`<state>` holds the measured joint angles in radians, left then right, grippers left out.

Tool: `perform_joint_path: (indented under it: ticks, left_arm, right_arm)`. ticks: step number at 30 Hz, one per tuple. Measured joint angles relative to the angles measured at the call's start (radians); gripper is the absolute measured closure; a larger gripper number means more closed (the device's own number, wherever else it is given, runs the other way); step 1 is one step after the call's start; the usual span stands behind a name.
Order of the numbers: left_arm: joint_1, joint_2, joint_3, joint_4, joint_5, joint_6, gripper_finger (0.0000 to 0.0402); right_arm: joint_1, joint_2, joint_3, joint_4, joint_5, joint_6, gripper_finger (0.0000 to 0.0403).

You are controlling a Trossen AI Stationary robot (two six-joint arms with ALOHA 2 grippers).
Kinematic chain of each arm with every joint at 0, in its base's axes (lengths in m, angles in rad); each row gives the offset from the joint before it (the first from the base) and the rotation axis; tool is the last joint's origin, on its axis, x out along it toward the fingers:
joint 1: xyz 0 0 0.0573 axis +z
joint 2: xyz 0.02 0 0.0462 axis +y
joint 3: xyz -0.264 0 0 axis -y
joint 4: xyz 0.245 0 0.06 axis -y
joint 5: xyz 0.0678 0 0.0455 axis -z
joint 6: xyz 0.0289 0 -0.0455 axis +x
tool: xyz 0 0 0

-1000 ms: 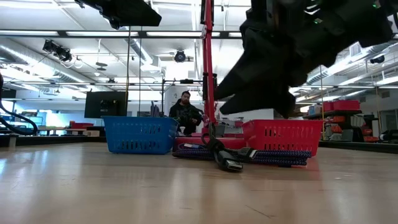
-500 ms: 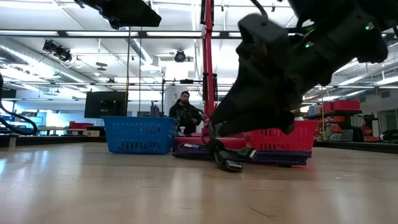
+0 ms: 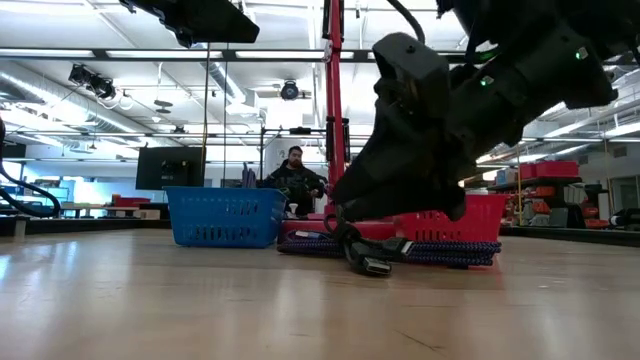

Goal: Pick & Place USB Port
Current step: Put the black charger cable into the orange bin

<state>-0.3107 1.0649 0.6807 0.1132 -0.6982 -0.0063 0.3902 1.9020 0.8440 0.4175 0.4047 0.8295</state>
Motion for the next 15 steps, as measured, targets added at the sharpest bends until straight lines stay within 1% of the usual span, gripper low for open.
perform_joint_path:
  ticks: [4,9,11,12,15]
  left_arm:
    - [0.000,0.000,0.000,-0.001,0.000,0.001,0.0285]
    - [0.000,0.000,0.000,-0.006,0.000,0.000,0.0285]
    - [0.000,0.000,0.000,-0.008,0.000,0.000,0.0285]
    - [0.000,0.000,0.000,-0.008,0.002,0.000,0.0285]
    - [0.000,0.000,0.000,-0.008,0.003,0.000,0.0285]
  right_arm:
    - [-0.004,0.059,0.017,0.058,-0.025,0.000,0.0248]
    - [-0.017,0.108,0.073,0.048,-0.038,-0.044,0.0256]
    - [-0.024,0.110,0.089,0.011,-0.053,-0.044,0.0278]
    - [-0.026,0.109,0.097,-0.007,-0.057,-0.042,0.0298]
    - [-0.026,0.109,0.101,-0.012,-0.062,-0.071,0.0377]
